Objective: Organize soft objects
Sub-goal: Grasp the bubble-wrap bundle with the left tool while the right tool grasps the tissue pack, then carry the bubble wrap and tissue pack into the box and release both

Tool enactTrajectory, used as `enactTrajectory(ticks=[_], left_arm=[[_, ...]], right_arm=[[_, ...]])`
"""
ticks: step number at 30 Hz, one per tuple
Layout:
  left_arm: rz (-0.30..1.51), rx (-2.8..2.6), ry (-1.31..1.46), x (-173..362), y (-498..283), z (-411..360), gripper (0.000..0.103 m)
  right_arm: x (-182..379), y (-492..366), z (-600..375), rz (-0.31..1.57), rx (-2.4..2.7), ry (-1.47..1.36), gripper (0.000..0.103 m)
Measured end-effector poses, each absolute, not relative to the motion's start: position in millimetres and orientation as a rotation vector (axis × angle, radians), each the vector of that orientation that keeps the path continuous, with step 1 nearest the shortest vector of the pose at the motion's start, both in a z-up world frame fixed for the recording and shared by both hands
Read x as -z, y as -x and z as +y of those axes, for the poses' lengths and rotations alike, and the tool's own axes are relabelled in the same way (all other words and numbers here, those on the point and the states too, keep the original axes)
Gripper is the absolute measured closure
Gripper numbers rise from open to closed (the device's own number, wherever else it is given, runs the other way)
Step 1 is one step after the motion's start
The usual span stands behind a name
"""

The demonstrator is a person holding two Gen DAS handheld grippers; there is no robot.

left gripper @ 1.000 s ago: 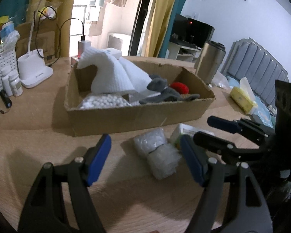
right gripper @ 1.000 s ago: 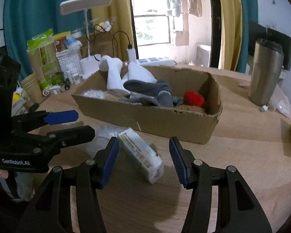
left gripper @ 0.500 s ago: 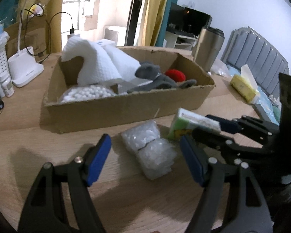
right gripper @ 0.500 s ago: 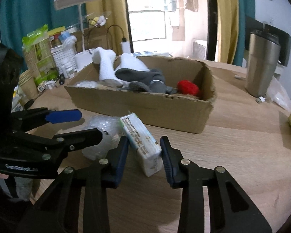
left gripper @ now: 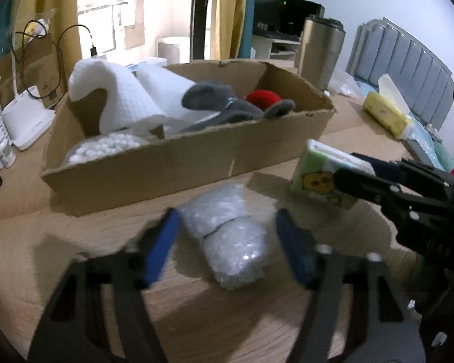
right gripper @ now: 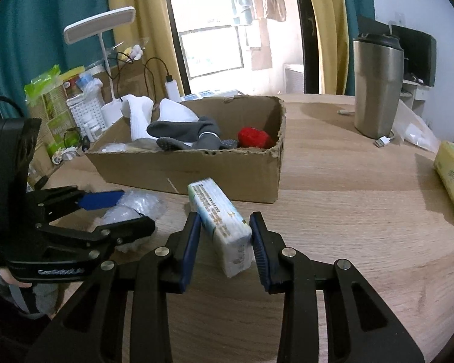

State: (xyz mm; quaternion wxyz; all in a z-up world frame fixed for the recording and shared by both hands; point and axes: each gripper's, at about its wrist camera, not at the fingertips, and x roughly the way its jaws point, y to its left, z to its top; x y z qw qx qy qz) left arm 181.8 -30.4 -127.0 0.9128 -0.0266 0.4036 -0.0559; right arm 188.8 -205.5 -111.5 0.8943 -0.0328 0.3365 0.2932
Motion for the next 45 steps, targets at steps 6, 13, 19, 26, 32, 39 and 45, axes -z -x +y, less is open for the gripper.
enactTrajectory(ticks=[6, 13, 19, 26, 32, 39, 45], left_arm=[[0.828, 0.134, 0.029, 126, -180, -36, 0.056], [0.799, 0.158, 0.029, 119, -172, -36, 0.058], [0.745, 0.168, 0.056, 105, -161, -30, 0.058], [0.693, 0.132, 0.084, 96, -153, -15, 0.058], [0.649, 0.103, 0.104, 88, -142, -1, 0.058], [0.602, 0.075, 0.125, 77, -133, 12, 0.058], [0.567, 0.062, 0.126, 66, -127, 17, 0.058]], right_arm=[[113, -189, -205, 0.703, -0.611, 0.064, 0.067], [117, -191, -199, 0.724, -0.616, 0.087, 0.067], [117, -188, -196, 0.718, -0.629, 0.115, 0.073], [116, -187, -194, 0.719, -0.638, 0.133, 0.073], [110, -182, -190, 0.71, -0.644, 0.139, 0.073], [93, -173, -186, 0.665, -0.648, 0.15, 0.073], [78, -170, -187, 0.63, -0.647, 0.159, 0.073]])
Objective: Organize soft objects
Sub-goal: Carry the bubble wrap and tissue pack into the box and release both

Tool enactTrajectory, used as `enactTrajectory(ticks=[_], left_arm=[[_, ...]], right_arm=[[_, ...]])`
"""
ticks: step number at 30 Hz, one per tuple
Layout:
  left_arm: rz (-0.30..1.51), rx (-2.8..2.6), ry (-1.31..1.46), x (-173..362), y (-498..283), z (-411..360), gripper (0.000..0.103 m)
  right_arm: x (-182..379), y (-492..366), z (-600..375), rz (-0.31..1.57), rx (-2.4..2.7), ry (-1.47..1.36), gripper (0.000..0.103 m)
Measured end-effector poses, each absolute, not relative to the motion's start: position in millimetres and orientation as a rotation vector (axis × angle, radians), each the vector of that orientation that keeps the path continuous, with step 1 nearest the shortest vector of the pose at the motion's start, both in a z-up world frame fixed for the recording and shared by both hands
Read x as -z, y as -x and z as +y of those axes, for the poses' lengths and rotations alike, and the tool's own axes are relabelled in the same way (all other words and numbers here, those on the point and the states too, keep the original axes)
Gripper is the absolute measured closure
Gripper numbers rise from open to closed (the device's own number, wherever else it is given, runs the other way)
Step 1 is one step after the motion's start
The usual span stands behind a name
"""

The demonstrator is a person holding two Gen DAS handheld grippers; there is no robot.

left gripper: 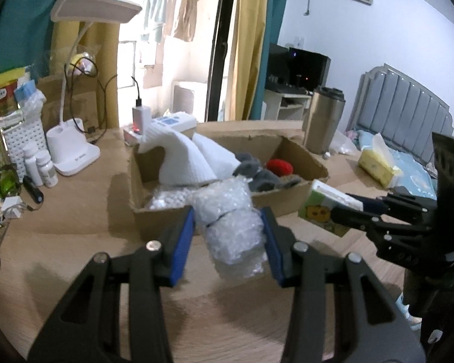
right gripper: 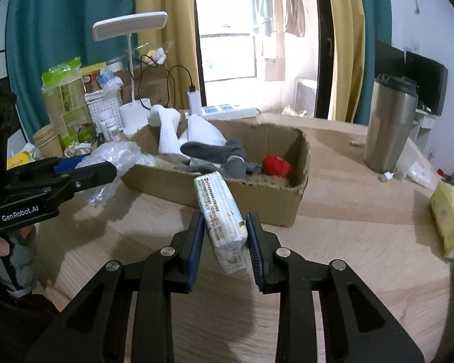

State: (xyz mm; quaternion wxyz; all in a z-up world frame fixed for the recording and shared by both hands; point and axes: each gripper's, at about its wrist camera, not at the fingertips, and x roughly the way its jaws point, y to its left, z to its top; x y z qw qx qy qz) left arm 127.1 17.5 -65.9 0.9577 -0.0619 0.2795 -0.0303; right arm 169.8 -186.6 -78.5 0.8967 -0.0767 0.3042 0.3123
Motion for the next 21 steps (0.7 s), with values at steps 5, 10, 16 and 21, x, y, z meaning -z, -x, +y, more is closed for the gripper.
enactTrajectory(ticks=[5, 10, 16, 21], left_arm=[[0.532, 0.064, 0.124, 54, -123, 19, 0.058], [0.502, 0.052, 0.105, 44, -125, 21, 0.058], [0.471, 0.04, 0.094, 35, -129, 25, 0.058], [0.451, 0.038, 0.077, 28, -135, 25, 0.058]], right_arm=[[69, -168, -190, 0.607, -0.636, 0.159, 0.073], [58, -167, -193, 0.579, -0.624, 0.158, 0.073], [44, -169, -195, 0.535, -0.615, 0.156, 0.073], [35, -174, -195, 0.507, -0.61, 0.157, 0.073]])
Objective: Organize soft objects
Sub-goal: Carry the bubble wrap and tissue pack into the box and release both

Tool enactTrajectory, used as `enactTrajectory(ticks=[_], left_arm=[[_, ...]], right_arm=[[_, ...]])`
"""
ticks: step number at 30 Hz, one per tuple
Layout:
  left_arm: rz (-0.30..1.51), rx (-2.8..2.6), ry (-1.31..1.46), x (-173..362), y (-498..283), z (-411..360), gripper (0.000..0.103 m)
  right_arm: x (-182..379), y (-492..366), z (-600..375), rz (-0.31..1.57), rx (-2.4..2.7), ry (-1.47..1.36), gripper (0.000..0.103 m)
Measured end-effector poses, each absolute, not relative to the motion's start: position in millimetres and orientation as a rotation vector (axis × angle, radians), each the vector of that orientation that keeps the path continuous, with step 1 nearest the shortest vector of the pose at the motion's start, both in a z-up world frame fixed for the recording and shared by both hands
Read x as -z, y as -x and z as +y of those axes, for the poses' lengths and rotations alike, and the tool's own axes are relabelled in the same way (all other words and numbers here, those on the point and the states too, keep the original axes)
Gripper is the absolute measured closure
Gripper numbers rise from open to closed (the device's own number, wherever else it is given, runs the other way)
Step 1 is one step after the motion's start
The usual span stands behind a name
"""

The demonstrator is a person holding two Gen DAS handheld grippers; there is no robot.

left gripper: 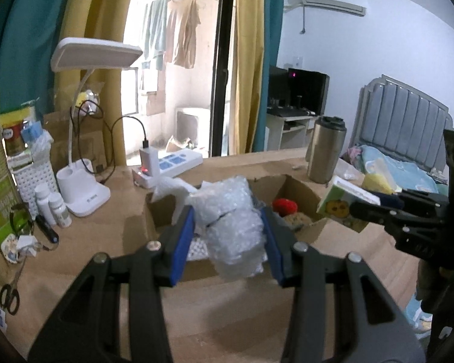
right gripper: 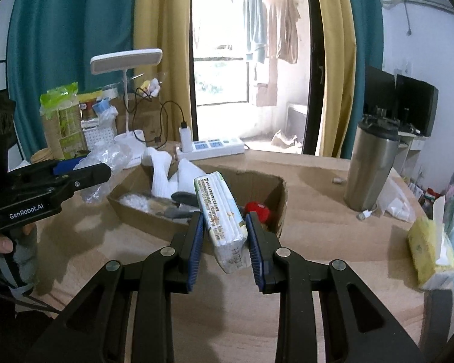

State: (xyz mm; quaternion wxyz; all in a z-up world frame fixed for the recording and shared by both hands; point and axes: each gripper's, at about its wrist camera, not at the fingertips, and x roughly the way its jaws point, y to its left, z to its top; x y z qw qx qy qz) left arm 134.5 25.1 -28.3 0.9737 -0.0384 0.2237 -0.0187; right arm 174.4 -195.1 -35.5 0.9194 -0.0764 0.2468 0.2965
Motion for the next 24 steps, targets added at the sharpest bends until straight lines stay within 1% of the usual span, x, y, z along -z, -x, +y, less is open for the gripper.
enactTrajectory(ticks=[11, 24], left_arm=[[0.442, 0.0, 0.09, 33, -156, 44, 0.058], [0.468, -0.032, 0.091, 47, -186, 69, 0.057]], right_arm=[[28, -192, -186, 0.482, -0.612, 0.164, 0.073], [40, -223, -153, 0.485, -0.644, 0.149, 0.073]])
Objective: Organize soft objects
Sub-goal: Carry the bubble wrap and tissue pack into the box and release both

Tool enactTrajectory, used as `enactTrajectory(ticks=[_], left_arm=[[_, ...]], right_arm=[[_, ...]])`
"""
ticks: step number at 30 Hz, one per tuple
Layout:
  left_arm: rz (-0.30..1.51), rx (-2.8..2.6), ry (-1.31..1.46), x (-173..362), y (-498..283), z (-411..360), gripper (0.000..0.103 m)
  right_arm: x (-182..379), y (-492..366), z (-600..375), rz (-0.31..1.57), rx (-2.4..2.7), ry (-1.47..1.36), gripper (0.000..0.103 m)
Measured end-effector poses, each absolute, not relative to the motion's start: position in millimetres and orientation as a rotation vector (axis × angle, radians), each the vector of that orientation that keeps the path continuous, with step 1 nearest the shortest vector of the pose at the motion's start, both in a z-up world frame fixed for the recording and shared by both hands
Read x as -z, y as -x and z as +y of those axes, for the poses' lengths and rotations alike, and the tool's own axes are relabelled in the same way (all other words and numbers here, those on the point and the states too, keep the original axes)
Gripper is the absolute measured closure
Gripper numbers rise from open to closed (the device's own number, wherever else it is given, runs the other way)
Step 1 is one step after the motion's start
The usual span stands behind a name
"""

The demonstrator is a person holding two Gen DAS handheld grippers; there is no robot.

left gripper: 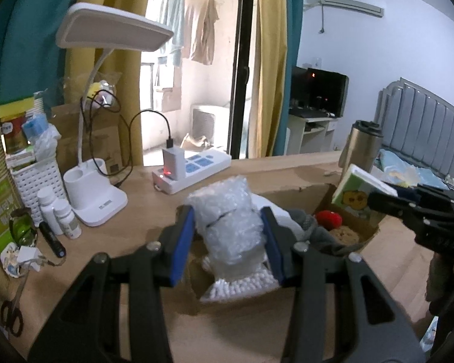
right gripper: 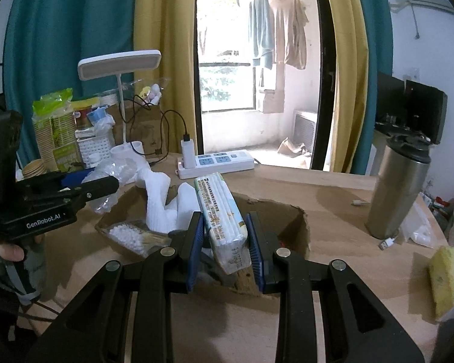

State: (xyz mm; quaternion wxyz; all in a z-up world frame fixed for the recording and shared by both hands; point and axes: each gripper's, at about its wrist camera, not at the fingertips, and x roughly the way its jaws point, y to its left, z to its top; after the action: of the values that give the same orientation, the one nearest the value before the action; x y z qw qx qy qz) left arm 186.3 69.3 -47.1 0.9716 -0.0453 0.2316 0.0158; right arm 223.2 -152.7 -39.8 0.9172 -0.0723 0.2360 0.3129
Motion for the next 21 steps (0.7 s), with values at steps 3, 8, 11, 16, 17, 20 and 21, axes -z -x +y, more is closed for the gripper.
enactTrajectory(ticks=[3, 8, 11, 16, 17, 20, 21], left_arm=[[0.476, -0.026, 0.087, 49, -195, 66, 0.057], [0.508, -0.015, 0.08, 55, -211, 58, 0.057], [0.528, 0.012, 0.082, 58, -220, 51, 0.057], [0.572, 0.072, 0.099, 66, -236, 37, 0.057], [0.587, 0.09, 0.116, 68, -239, 36, 0.057], [0.652, 0.109, 0.147, 81, -252, 34, 0.057], [0.666, 0.112, 0.142, 85, -254, 32, 0.057]], right_arm=[[43, -231, -149, 0.492, -0.647, 0.141, 0.073], [46, -242, -145, 0.498, -0.652, 0.129, 0.073], [47, -248, -143, 0.501, -0.651, 0.134, 0.073], [47, -256, -145, 0.505, -0.648, 0.125, 0.073], [48, -258, -145, 0.505, -0.648, 0.123, 0.073], [50, -262, -144, 0.51, -0.648, 0.117, 0.073], [50, -263, -145, 0.513, -0.649, 0.115, 0.073]])
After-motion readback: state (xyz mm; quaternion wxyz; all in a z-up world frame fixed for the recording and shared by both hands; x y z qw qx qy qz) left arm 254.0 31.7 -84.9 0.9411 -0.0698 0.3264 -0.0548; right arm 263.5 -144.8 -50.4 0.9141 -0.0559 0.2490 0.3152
